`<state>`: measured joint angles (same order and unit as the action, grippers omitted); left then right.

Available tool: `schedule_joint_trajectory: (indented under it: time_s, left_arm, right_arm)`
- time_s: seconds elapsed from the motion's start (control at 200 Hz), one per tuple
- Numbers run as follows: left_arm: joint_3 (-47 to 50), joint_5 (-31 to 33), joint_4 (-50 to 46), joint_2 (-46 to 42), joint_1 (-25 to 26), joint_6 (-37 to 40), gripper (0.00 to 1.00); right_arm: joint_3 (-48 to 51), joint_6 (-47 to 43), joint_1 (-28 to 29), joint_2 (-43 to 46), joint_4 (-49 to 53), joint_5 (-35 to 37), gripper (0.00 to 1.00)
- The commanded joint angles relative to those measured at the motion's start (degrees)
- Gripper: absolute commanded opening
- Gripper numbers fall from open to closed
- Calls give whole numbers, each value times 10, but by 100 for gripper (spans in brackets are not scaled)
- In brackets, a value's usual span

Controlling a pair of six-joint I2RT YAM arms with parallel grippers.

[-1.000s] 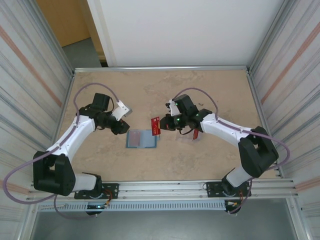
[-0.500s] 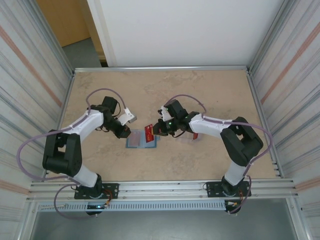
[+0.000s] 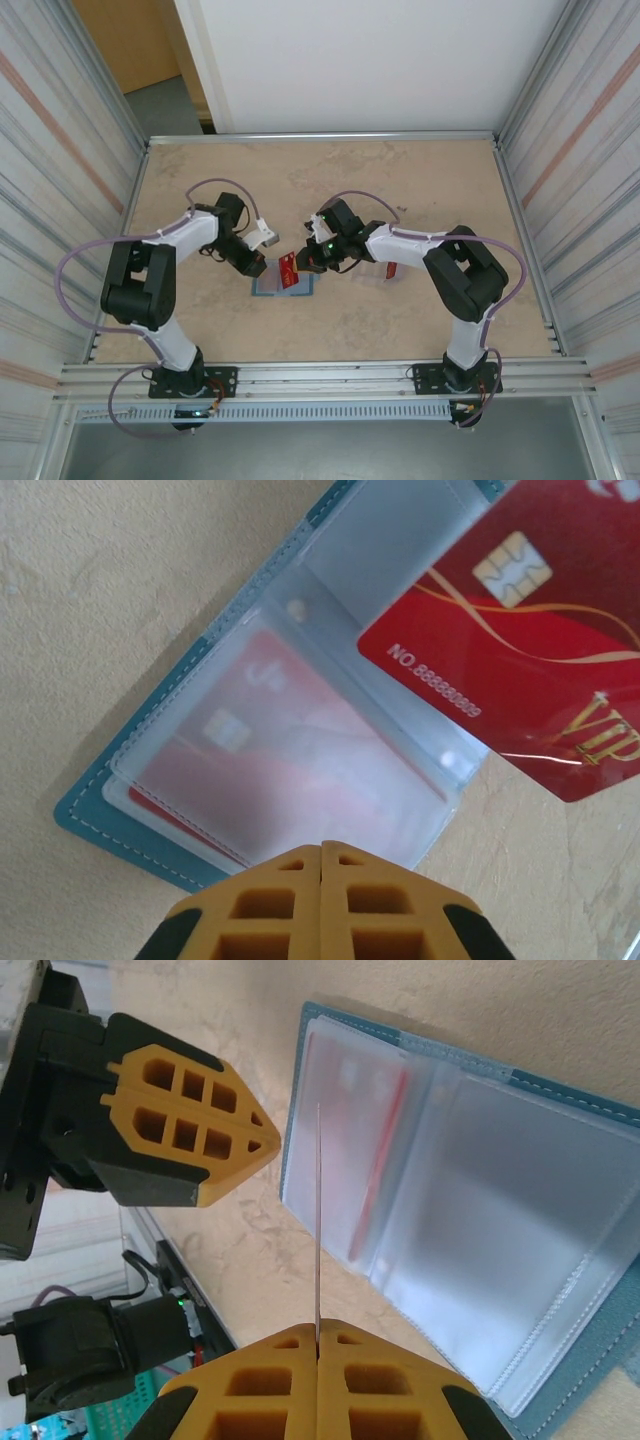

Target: Put the credit cards into the card holder

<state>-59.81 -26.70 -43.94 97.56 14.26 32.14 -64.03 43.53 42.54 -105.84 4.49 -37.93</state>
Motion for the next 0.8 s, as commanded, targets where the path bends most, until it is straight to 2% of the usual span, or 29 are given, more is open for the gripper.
schedule_joint_trajectory:
  time_s: [0.0,0.797]
  left_arm:
    - [-17,6,-22,12,1,-2,0]
    - [-11,51,-14,41,2,0,0]
  right_arm:
    - [-9,8,4,-9,8,-14,0]
    - [16,14,4,-30,1,-23,0]
